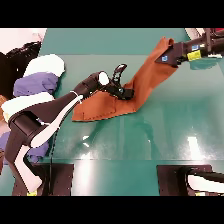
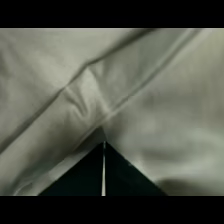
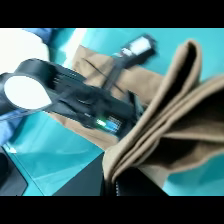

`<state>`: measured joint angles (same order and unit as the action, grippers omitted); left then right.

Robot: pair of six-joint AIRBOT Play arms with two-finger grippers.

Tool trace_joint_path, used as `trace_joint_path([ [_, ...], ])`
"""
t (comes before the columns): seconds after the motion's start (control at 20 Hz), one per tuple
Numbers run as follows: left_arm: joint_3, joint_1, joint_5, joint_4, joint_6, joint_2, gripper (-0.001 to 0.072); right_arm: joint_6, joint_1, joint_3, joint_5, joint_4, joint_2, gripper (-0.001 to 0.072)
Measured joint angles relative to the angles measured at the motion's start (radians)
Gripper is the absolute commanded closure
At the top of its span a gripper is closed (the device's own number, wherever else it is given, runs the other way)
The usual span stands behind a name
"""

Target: Fold the shirts.

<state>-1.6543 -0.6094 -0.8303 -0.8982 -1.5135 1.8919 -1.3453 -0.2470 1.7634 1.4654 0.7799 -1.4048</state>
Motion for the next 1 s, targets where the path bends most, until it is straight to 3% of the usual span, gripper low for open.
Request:
trace_joint_path([
  [0.35, -0.027, 0.057, -0.086, -0.037, 0.003, -0.069, 0.0679, -0.007, -0.061, 0.018, -0.058, 0.0, 0.001, 0.0697],
  [0.55, -0.032, 0.176, -0.155, -0.144, 0.003, -0.198, 0.0679, -0.008, -0.105, 0.019, -0.093, -0.002, -0.014, 0.0696],
  [0.8, -0.033, 0.383, -0.247, -0.277, 0.003, -0.399, 0.0678, 0.025, -0.296, 0.019, -0.183, -0.042, -0.123, 0.0694],
  [0.85, -0.033, 0.424, -0.264, -0.298, 0.003, -0.439, 0.0679, 0.049, -0.344, 0.019, -0.211, -0.074, -0.157, 0.0638],
  [0.95, -0.033, 0.495, -0.29, -0.325, 0.003, -0.506, 0.0678, 0.104, -0.448, 0.032, -0.279, -0.157, -0.243, 0.0305],
  [1.0, -0.033, 0.526, -0.299, -0.333, 0.003, -0.535, 0.0679, 0.131, -0.497, 0.051, -0.307, -0.187, -0.289, 0.0235],
])
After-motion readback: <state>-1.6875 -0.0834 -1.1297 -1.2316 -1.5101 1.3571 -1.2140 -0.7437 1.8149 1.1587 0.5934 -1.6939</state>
